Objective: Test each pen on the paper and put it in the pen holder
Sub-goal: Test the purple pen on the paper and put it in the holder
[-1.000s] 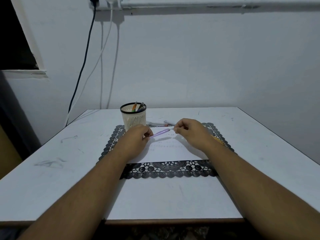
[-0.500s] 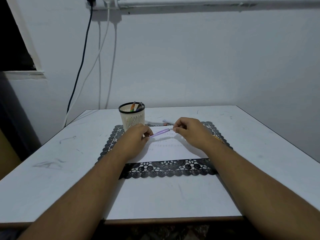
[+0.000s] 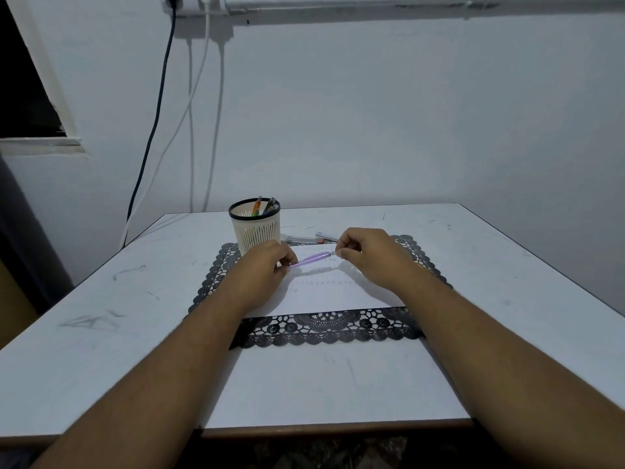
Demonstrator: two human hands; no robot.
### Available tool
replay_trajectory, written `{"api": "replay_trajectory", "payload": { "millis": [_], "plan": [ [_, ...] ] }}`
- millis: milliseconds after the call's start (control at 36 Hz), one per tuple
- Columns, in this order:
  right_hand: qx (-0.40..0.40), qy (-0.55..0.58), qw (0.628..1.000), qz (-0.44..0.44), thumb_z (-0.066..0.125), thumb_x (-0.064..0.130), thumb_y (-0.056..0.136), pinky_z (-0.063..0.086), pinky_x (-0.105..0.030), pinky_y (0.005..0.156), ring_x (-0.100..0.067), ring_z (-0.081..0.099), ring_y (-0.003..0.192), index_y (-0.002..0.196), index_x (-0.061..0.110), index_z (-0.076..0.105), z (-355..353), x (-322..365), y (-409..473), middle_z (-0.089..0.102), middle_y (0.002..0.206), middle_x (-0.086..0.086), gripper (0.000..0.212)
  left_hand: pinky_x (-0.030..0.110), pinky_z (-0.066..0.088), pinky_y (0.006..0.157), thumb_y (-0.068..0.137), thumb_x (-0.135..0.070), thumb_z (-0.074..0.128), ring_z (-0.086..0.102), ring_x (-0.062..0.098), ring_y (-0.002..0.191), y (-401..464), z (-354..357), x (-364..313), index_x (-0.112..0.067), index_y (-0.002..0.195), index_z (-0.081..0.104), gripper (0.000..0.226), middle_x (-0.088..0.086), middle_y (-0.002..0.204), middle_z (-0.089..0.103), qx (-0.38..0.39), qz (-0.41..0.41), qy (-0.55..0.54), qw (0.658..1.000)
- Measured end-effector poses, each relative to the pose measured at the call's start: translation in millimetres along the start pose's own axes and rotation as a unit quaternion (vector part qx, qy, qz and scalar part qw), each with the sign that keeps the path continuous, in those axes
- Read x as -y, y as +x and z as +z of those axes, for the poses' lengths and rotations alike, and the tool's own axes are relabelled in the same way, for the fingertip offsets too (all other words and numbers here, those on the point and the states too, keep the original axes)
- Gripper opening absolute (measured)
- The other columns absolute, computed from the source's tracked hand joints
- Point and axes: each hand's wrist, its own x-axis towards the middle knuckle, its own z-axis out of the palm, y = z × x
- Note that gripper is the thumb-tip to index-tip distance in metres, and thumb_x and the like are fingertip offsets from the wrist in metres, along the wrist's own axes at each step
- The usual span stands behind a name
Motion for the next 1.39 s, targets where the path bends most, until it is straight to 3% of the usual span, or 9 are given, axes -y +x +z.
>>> {"api": "replay_trajectory", "payload": {
  "millis": [111, 278, 472, 611, 778, 889, 1028, 1139, 1389],
  "plan": [
    [0.005, 0.025, 1.000, -0.005, 0.069, 0.020, 0.098, 0.041, -0.029, 0.065, -0.013, 0.052, 0.069, 0.091, 0.021, 0.072, -1, 0, 0, 0.069, 0.086, -0.005, 0.008, 0.008, 0.034, 0.071, 0.096, -0.006, 0.064, 0.053, 0.009, 0.090, 1, -1, 2, -0.015, 0.106, 0.072, 0.016, -0.008, 0.100, 0.060, 0.004, 0.016, 0.006, 1.000],
    [-0.002, 0.135, 0.991, 0.018, 0.073, 0.016, 0.095, 0.041, -0.020, 0.062, -0.004, 0.052, 0.064, 0.091, 0.017, 0.076, 0, -1, 1, 0.068, 0.071, 0.007, 0.006, 0.011, 0.037, 0.072, 0.097, -0.009, 0.064, 0.051, 0.001, 0.085, 1, -2, 1, -0.019, 0.105, 0.071, 0.014, -0.012, 0.099, 0.058, -0.001, 0.026, -0.006, 1.000],
    [-0.024, 0.378, 0.924, 0.059, 0.074, 0.009, 0.093, 0.047, -0.026, 0.066, -0.011, 0.057, 0.077, 0.099, 0.017, 0.080, 19, 10, 0, 0.075, 0.093, -0.002, 0.011, 0.009, 0.041, 0.070, 0.097, -0.012, 0.067, 0.057, -0.002, 0.084, -3, 4, -14, -0.023, 0.103, 0.069, 0.013, -0.010, 0.097, 0.064, -0.048, 0.006, -0.140, 0.989],
    [-0.070, 0.441, 0.893, 0.060, 0.062, 0.011, 0.102, 0.053, -0.027, 0.076, -0.014, 0.069, 0.090, 0.103, 0.017, 0.069, 35, 29, 1, 0.075, 0.097, 0.001, 0.009, 0.026, 0.053, 0.076, 0.091, -0.008, 0.074, 0.065, 0.009, 0.082, 1, 14, -19, -0.023, 0.101, 0.071, 0.019, -0.006, 0.093, 0.069, -0.029, -0.035, -0.262, 0.964],
    [-0.053, 0.613, 0.786, 0.062, 0.037, 0.007, 0.111, 0.060, -0.039, 0.090, -0.024, 0.068, 0.080, 0.107, 0.010, 0.058, 29, 46, -2, 0.065, 0.082, -0.006, 0.021, 0.029, 0.040, 0.064, 0.092, -0.021, 0.075, 0.055, 0.009, 0.067, -1, 17, -20, -0.021, 0.083, 0.075, 0.009, 0.006, 0.078, 0.070, 0.022, -0.044, -0.261, 0.964],
    [-0.015, 0.714, 0.698, 0.049, 0.044, 0.022, 0.105, 0.054, -0.039, 0.077, -0.019, 0.048, 0.067, 0.098, 0.013, 0.054, 28, 49, -1, 0.047, 0.076, -0.004, 0.015, 0.034, 0.036, 0.065, 0.089, -0.038, 0.074, 0.053, 0.017, 0.067, 0, 15, -18, -0.019, 0.080, 0.075, 0.021, 0.019, 0.078, 0.067, 0.028, -0.045, -0.296, 0.954],
    [-0.010, 0.773, 0.634, 0.024, 0.044, 0.049, 0.088, 0.033, -0.035, 0.068, -0.019, 0.034, 0.062, 0.076, 0.016, 0.044, 21, 43, -2, 0.035, 0.070, -0.001, 0.035, 0.035, 0.039, 0.070, 0.085, -0.035, 0.075, 0.055, 0.018, 0.069, 1, 12, -18, -0.018, 0.084, 0.077, 0.017, 0.014, 0.077, 0.070, 0.024, -0.051, -0.352, 0.934],
    [-0.007, 0.782, 0.622, 0.042, 0.045, 0.042, 0.088, 0.032, -0.036, 0.064, -0.019, 0.028, 0.059, 0.066, 0.017, 0.040, 17, 38, 2, 0.030, 0.067, -0.001, 0.033, 0.036, 0.043, 0.075, 0.089, -0.025, 0.076, 0.060, 0.013, 0.073, 2, 13, -18, -0.021, 0.085, 0.079, 0.006, -0.003, 0.075, 0.071, 0.027, -0.059, -0.369, 0.927],
    [0.003, 0.776, 0.630, 0.035, 0.041, 0.041, 0.089, 0.028, -0.036, 0.063, -0.020, 0.016, 0.065, 0.065, 0.018, 0.035, 13, 35, 0, 0.024, 0.066, -0.001, 0.034, 0.034, 0.044, 0.072, 0.092, -0.020, 0.075, 0.058, 0.013, 0.071, 1, 14, -17, -0.020, 0.084, 0.077, 0.008, 0.000, 0.077, 0.072, 0.031, -0.064, -0.363, 0.929]
  ]
}}
